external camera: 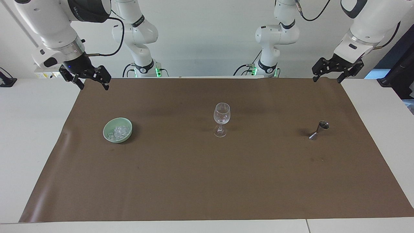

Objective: Pour wine and add ice with both arms

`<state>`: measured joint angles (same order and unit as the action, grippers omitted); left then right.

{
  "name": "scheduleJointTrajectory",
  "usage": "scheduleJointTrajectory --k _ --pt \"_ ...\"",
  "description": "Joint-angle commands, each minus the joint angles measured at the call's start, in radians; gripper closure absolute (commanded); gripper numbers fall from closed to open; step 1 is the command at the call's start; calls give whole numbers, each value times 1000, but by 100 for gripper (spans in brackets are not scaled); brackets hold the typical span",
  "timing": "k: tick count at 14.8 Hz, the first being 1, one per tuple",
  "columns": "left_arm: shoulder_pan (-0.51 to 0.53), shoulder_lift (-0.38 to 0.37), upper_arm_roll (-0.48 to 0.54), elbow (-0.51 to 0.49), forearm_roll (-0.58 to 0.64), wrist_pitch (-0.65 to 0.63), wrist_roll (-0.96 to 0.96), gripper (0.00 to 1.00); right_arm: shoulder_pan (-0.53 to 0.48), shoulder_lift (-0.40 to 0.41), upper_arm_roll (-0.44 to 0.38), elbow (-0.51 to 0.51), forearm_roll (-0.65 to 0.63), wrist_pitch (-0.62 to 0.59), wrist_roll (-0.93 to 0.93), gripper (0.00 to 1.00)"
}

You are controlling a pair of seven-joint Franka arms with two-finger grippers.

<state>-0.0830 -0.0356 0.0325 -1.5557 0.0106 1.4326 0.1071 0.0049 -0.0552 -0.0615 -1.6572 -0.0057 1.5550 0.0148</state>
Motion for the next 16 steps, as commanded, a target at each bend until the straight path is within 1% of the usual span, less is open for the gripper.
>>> scheduleJointTrajectory --k 1,4,5,6,7,8,10,13,15,16 --pt "6 -26 -3 -30 14 9 -10 0 -6 -9 2 -12 9 10 4 0" --pt "6 -26 -3 -30 14 9 -10 0 -6 -9 2 -12 9 10 5 0" --pt "6 -29 -8 -21 -6 35 -1 0 -13 -11 2 -12 10 7 5 0" --pt "-13 -29 -19 14 -42 93 -4 0 -14 -11 2 -12 13 4 4 0" --pt "-29 -61 -43 26 -55 138 -9 0 -14 -11 2 -12 13 2 4 0" --pt "-37 -94 -83 23 -55 141 -6 0 -14 -11 2 -13 13 2 4 0" --pt "-38 -124 -112 14 -57 97 -7 0 -14 -11 2 -13 15 2 5 0" --pt "-29 -129 -108 16 -57 17 -3 0 -14 -11 2 -12 15 2 5 0" --pt "-27 -141 -108 14 -57 -79 -10 0 -14 -11 2 -12 15 2 5 0" --pt "-24 -141 -106 14 -55 -92 -10 0 -14 -11 2 -12 15 2 5 0"
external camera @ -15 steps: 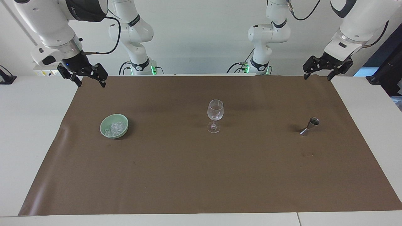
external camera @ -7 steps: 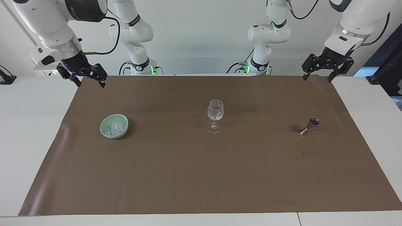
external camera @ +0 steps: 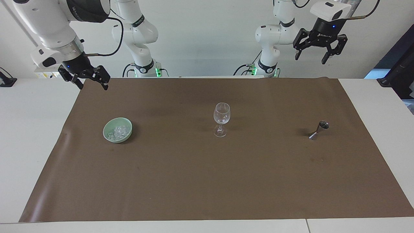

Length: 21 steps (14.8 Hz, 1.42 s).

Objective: Pour wine and add ice with both arms

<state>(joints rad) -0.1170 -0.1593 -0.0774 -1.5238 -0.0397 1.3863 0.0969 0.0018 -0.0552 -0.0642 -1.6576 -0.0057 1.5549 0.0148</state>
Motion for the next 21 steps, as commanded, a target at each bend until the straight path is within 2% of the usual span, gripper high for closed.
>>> scheduleJointTrajectory --k 1,2,3,4,6,7,12,15,18,21 --pt "22 -17 11 -19 -5 -41 -12 0 -11 -11 4 -11 15 2 5 0" --pt "45 -17 11 -28 -5 -36 -17 0 -11 -11 4 -13 15 2 5 0" --pt "71 -19 11 -38 -5 -32 -19 6 -11 -11 4 -11 15 2 5 0" --pt "101 -16 11 -38 -5 -21 -19 7 -11 -11 4 -11 15 2 5 0" --pt "138 4 10 -38 -6 10 -17 6 -11 -11 4 -11 15 2 5 0" --pt "140 35 11 -33 -5 19 -17 0 -11 -11 4 -11 15 2 5 0" --pt "158 167 18 -18 -20 75 -49 0 -11 -11 4 -11 15 2 5 0" --pt "180 292 34 66 -92 111 -248 0 -11 -11 4 -11 15 2 5 0" --pt "180 417 68 138 -170 171 -605 0 -11 -11 4 -13 15 2 5 0" --pt "181 475 99 142 -216 232 -936 0 -11 -11 4 -13 15 2 5 0"
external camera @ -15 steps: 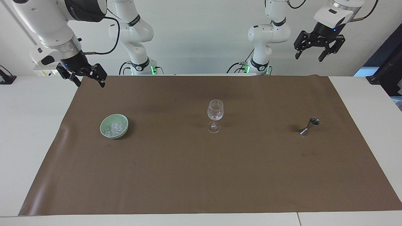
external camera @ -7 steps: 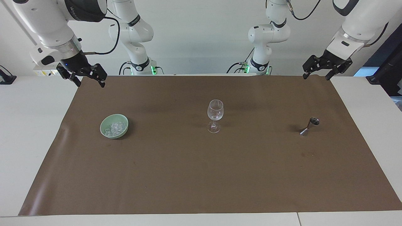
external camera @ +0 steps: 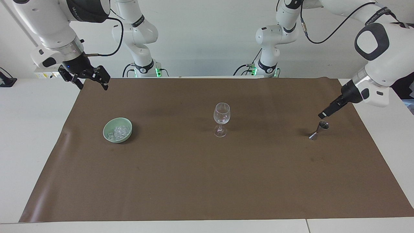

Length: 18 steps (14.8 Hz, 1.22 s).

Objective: Pour wine and add ice with both arms
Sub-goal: 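Open the left gripper and move it around the metal jigger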

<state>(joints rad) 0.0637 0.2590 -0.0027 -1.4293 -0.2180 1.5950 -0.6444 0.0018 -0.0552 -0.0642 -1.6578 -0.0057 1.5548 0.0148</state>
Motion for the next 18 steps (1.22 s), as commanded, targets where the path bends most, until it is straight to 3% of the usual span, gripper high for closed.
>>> scheduleJointTrajectory --k 1,3,11,18 --pt "2 81 41 47 -53 29 -269 0 -11 -11 4 -11 15 2 5 0" --pt "7 121 85 43 -104 75 -314 0 -11 -11 4 -13 15 2 5 0" --pt "263 293 102 36 -464 75 -331 0 -11 -11 4 -13 15 2 5 0" --pt "326 281 102 -128 -572 106 -274 0 -11 -11 4 -11 15 2 5 0"
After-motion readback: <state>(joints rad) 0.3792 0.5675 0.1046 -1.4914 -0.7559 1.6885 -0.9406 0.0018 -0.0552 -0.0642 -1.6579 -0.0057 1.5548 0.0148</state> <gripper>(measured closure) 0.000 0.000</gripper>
